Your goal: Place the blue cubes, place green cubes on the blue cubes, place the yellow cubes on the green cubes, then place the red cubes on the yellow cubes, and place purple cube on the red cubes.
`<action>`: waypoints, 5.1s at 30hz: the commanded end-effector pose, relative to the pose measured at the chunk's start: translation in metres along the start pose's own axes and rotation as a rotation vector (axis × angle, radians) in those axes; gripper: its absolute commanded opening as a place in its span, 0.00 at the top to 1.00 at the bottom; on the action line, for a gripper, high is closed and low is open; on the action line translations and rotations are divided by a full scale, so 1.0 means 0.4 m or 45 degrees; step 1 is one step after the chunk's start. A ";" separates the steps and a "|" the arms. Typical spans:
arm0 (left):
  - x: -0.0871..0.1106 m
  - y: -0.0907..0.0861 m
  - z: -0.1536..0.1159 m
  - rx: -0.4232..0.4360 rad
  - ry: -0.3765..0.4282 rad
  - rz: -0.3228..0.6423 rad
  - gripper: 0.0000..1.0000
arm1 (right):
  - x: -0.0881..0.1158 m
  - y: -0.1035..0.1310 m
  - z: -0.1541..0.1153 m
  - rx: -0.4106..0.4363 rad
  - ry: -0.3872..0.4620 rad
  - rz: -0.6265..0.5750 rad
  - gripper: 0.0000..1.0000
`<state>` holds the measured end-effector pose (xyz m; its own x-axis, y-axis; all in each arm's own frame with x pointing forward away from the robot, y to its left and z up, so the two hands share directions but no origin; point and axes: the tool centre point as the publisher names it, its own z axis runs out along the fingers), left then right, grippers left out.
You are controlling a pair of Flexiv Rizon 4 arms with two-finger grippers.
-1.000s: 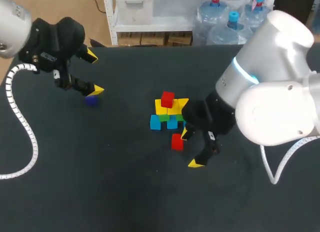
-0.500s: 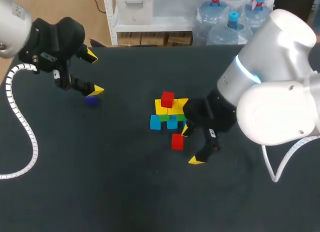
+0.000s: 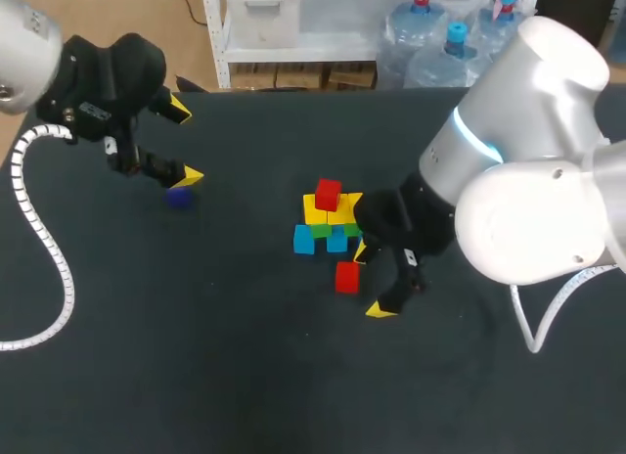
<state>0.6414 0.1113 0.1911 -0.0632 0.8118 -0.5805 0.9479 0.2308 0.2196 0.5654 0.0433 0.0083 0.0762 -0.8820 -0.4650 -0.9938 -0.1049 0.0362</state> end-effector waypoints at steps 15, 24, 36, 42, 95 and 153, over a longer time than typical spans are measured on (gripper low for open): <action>0.002 0.000 0.001 0.000 -0.002 0.001 0.00 | -0.011 -0.028 -0.002 0.022 0.031 -0.006 0.00; 0.002 0.000 0.001 0.000 -0.002 0.001 0.00 | -0.017 -0.040 0.006 0.002 0.039 -0.020 0.00; 0.002 0.000 0.001 0.000 -0.002 0.001 0.00 | -0.015 -0.047 0.019 -0.014 0.046 -0.017 0.00; 0.002 0.000 0.001 0.000 -0.002 0.001 0.00 | -0.016 -0.053 0.026 -0.016 0.050 -0.020 0.00; 0.002 0.000 0.001 0.000 -0.002 0.001 0.00 | -0.044 -0.027 0.051 -0.018 0.313 0.034 0.00; 0.002 0.000 0.001 0.000 -0.002 0.001 0.00 | -0.034 -0.032 0.047 -0.021 0.459 0.055 0.00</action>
<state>0.6414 0.1113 0.1912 -0.0634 0.8118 -0.5805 0.9479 0.2309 0.2196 0.5753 0.0655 -0.0018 0.0621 -0.9907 -0.1212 -0.9954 -0.0704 0.0655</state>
